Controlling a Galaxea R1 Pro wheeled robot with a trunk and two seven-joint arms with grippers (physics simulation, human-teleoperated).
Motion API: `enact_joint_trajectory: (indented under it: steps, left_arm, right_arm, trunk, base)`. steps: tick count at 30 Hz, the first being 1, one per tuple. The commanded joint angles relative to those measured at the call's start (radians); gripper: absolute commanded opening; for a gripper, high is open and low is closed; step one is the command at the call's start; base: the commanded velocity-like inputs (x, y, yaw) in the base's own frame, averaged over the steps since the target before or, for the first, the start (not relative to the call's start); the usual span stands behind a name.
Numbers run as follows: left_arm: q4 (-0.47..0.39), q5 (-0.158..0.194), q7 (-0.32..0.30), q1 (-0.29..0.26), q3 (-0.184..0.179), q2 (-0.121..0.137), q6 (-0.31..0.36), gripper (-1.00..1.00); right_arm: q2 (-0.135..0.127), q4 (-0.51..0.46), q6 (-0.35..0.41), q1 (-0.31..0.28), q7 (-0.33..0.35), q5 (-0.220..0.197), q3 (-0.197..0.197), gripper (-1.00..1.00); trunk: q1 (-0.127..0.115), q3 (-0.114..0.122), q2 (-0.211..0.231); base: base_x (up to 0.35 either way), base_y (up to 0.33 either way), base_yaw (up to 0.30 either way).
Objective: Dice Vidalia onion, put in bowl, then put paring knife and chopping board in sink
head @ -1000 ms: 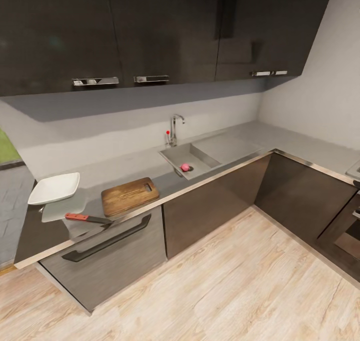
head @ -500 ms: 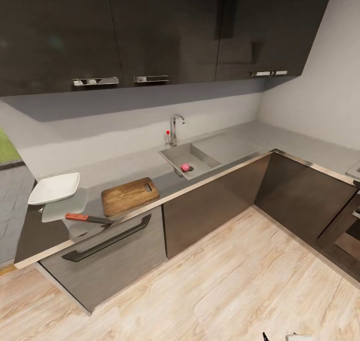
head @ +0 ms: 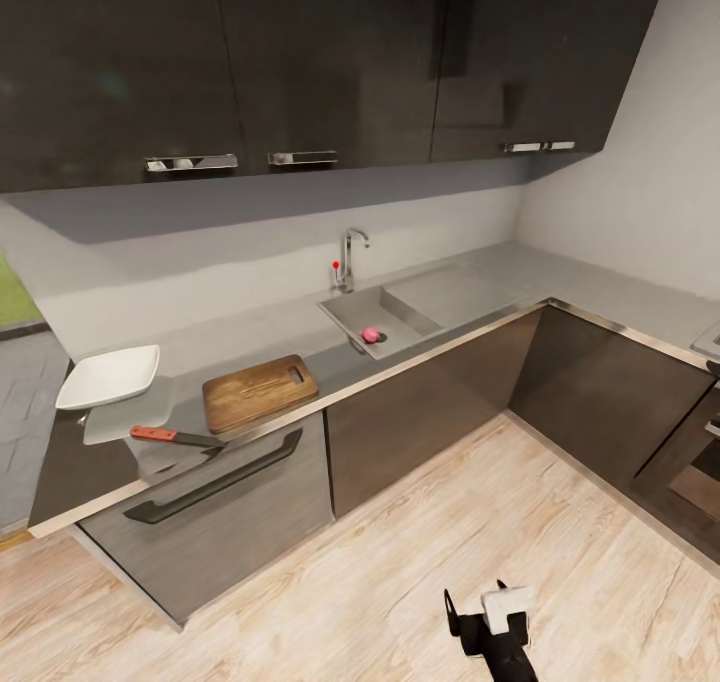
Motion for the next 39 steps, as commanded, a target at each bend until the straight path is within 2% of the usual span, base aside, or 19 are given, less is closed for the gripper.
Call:
enact_joint_trajectory:
  steps: [1,5,9,12,15,21,27,33,39]
  left_arm:
    - [-0.002,-0.004,0.007,0.0,0.0,0.0,-0.001,1.0]
    - [-0.002,-0.004,0.007,0.001,0.0,0.0,-0.001,1.0]
    - [-0.002,-0.004,0.007,0.0,0.0,0.0,-0.001,1.0]
    - [-0.002,-0.004,0.008,0.0,0.0,0.0,-0.001,1.0]
    - [-0.002,-0.004,0.008,0.0,0.0,0.0,-0.001,1.0]
    - [-0.002,-0.004,0.008,0.0,0.0,0.0,-0.001,1.0]
    - [-0.002,-0.004,0.008,0.0,0.0,0.0,-0.001,1.0]
    - [-0.01,-0.006,0.008,0.0,0.0,-0.001,-0.001,1.0]
    - [-0.06,-0.006,0.008,0.0,0.0,-0.001,-0.002,1.0]
  right_arm:
    - [0.007,-0.02,-0.007,-0.001,0.009,0.006,0.001,1.0]
    - [0.007,-0.083,-0.017,0.003,0.041,0.005,0.009,1.0]
    - [0.007,-0.188,-0.023,0.024,0.121,0.005,0.012,1.0]
    - [0.007,-0.249,-0.027,0.071,0.166,0.006,0.014,1.0]
    - [0.007,-0.286,-0.045,0.116,0.179,0.007,0.014,1.0]
    - [0.007,-0.332,-0.154,0.234,0.188,0.007,0.017,1.0]
    - [0.007,-0.323,-0.184,0.275,0.19,0.006,0.016,1.0]
    - [0.007,-0.24,-0.183,0.282,0.185,0.006,-0.008,1.0]
    - [0.007,-0.095,-0.187,0.284,0.149,0.006,-0.119,1.0]
  trunk:
    - [0.001,-0.002,-0.002]
    - [0.001,-0.002,-0.002]
    - [0.001,-0.002,-0.002]
    - [0.001,-0.002,-0.002]
    - [0.001,-0.002,-0.002]
    - [0.001,-0.002,-0.002]
    - [0.001,-0.002,-0.002]
    - [0.001,-0.002,-0.002]
    - [0.001,-0.002,-0.002]
  base:
    - [0.0,0.0,0.0]
    - [0.0,0.0,0.0]
    - [0.0,0.0,0.0]
    - [0.0,0.0,0.0]
    - [0.0,0.0,0.0]
    - [0.0,0.0,0.0]
    - [0.0,0.0,0.0]
    - [0.0,0.0,0.0]
    - [0.0,0.0,0.0]
